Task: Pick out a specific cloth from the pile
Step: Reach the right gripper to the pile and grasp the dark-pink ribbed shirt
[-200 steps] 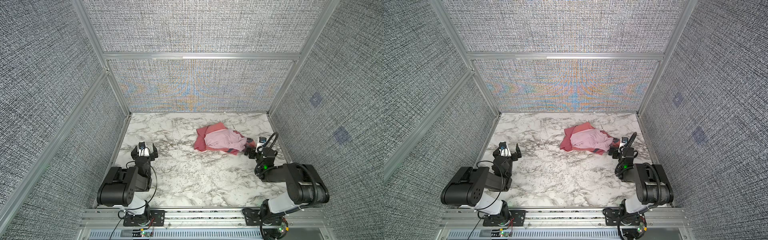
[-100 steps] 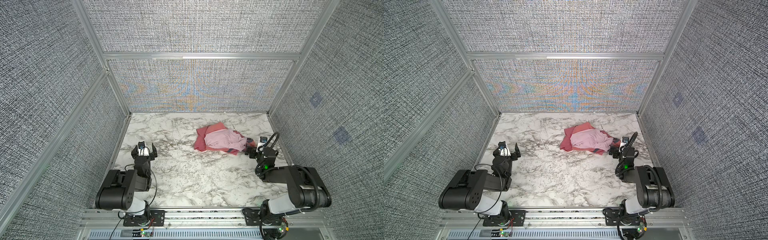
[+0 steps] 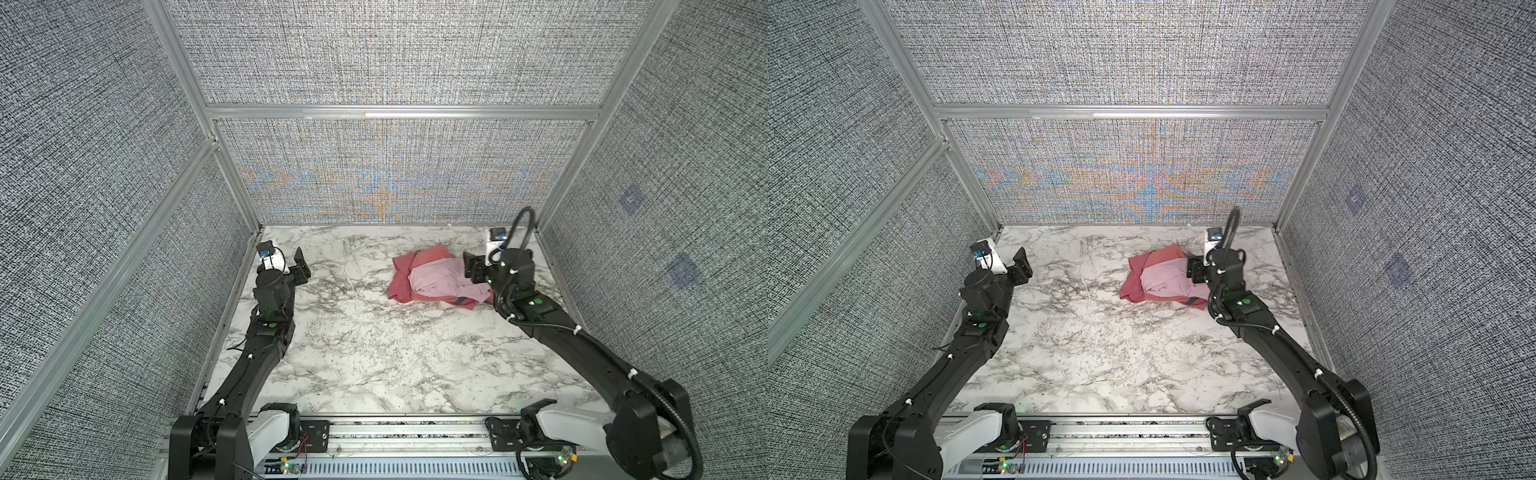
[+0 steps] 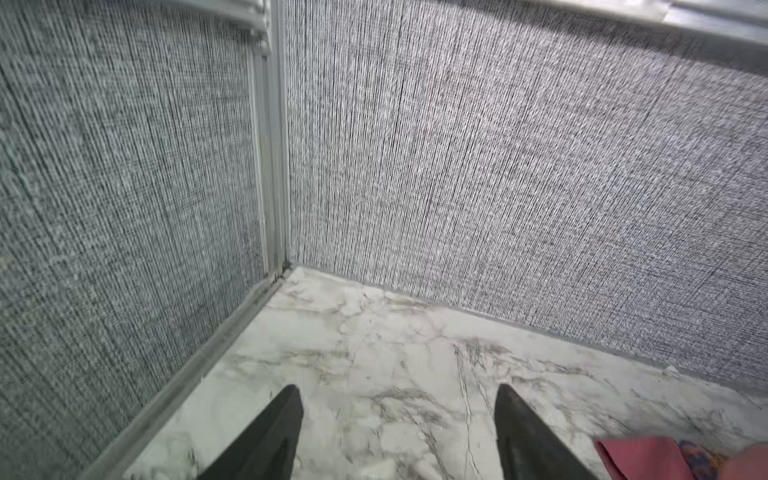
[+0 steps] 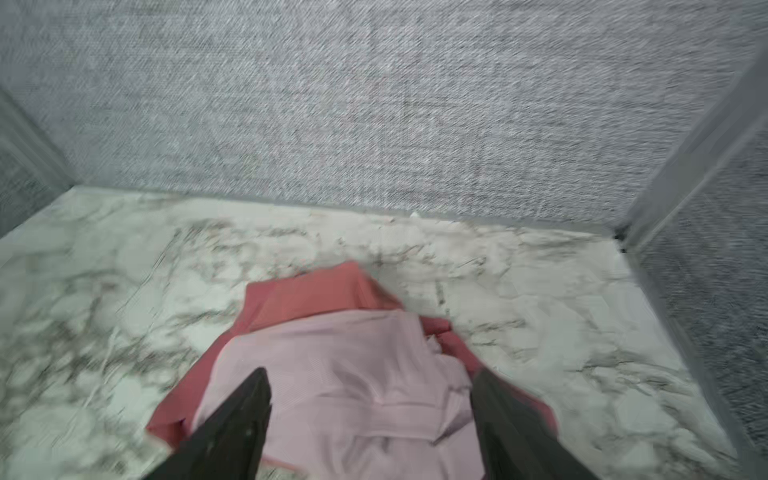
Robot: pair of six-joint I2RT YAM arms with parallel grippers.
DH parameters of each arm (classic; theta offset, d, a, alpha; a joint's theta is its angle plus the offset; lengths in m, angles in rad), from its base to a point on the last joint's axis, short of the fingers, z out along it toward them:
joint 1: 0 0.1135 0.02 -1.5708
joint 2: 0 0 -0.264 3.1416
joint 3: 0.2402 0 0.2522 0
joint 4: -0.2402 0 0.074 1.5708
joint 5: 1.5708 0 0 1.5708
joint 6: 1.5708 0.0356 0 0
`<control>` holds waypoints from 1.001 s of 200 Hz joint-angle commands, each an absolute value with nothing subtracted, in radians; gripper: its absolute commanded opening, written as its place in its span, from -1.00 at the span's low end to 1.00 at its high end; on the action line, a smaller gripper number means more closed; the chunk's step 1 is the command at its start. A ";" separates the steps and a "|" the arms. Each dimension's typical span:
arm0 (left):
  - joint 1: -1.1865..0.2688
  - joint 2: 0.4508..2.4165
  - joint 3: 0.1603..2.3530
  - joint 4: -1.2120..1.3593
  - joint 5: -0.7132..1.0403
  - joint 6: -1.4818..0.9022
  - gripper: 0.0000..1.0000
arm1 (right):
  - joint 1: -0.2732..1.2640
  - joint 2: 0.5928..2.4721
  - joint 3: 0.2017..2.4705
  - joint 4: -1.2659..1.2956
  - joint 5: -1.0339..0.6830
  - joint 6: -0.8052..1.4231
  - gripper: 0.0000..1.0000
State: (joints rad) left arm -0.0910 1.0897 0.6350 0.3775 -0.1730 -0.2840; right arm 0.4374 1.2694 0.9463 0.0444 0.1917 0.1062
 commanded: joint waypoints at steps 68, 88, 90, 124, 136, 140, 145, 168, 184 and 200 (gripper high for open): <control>-0.091 1.008 0.627 0.028 -0.114 -0.386 0.52 | 0.803 1.777 1.292 -0.187 0.210 0.128 0.42; -0.092 0.977 0.603 0.041 -0.130 -0.386 0.52 | 0.828 1.892 1.371 -0.236 0.228 0.130 0.35; -0.092 0.974 0.601 0.043 -0.130 -0.386 0.52 | 0.829 1.901 1.379 -0.240 0.228 0.130 0.34; -0.092 0.946 0.576 0.074 -0.120 -0.394 0.54 | 0.833 2.024 1.454 -0.262 0.235 0.148 0.30; -0.091 0.948 0.579 0.076 -0.115 -0.394 0.54 | 0.833 2.048 1.473 -0.267 0.256 0.154 0.30; -0.092 0.950 0.580 0.076 -0.113 -0.394 0.54 | 0.833 2.056 1.479 -0.269 0.263 0.156 0.30; -0.091 0.952 0.581 0.077 -0.111 -0.394 0.53 | 0.833 2.064 1.485 -0.271 0.271 0.155 0.30; -0.091 0.972 0.586 0.078 -0.100 -0.396 0.54 | 0.833 2.100 1.522 -0.290 0.297 0.151 0.28; -0.092 0.980 0.587 0.080 -0.093 -0.398 0.54 | 0.830 2.122 1.538 -0.294 0.307 0.151 0.27; -0.091 0.984 0.584 0.083 -0.091 -0.399 0.54 | 0.824 2.137 1.548 -0.295 0.315 0.160 0.25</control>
